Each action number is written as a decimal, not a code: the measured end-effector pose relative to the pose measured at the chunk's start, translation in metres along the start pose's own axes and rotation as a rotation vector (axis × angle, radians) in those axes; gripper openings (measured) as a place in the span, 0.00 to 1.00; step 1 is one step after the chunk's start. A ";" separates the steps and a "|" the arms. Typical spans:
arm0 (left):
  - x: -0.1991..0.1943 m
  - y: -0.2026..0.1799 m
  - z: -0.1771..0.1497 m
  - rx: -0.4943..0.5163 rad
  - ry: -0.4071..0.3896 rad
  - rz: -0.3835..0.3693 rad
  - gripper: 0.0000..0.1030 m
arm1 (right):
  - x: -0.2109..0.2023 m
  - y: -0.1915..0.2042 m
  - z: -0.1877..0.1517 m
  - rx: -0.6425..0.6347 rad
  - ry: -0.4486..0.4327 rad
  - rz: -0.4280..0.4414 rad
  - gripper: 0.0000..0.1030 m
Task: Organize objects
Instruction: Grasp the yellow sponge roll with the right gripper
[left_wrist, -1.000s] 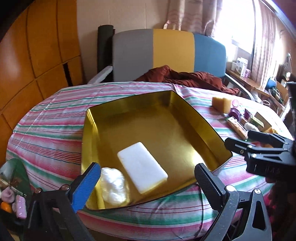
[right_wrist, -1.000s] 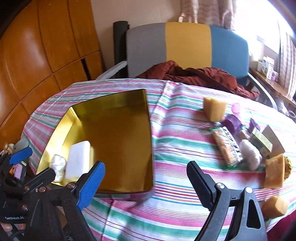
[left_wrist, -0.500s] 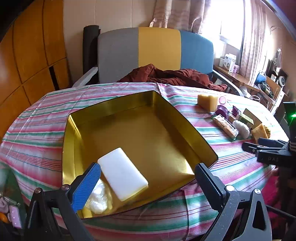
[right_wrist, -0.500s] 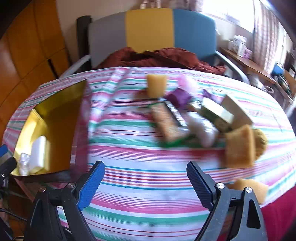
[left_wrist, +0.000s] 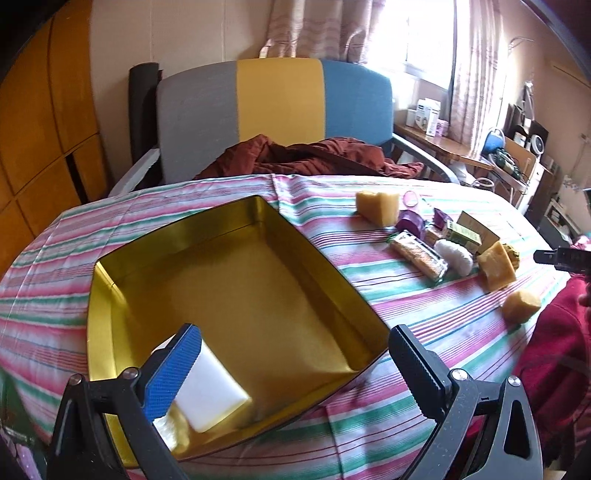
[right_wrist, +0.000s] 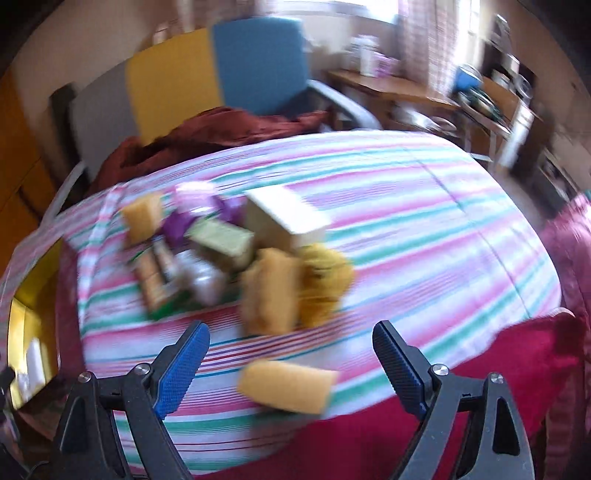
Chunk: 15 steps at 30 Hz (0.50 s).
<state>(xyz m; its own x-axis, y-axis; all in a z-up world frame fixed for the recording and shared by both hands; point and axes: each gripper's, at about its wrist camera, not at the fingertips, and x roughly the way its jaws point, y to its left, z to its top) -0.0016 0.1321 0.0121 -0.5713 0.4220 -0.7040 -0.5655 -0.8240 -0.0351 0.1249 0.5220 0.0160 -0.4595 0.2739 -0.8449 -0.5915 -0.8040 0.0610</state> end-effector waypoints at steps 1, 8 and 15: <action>0.001 -0.004 0.002 0.008 -0.001 -0.008 0.99 | 0.002 -0.010 0.002 0.025 0.009 -0.008 0.89; 0.012 -0.029 0.012 0.057 0.017 -0.056 0.99 | 0.022 -0.005 0.000 -0.058 0.143 0.046 0.89; 0.024 -0.057 0.026 0.103 0.035 -0.104 0.99 | 0.054 0.032 -0.015 -0.235 0.295 0.002 0.88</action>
<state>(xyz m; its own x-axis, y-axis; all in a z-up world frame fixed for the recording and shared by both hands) 0.0012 0.1989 0.0154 -0.4865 0.4884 -0.7244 -0.6798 -0.7324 -0.0372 0.0908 0.5034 -0.0358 -0.2298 0.1361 -0.9637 -0.4069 -0.9129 -0.0319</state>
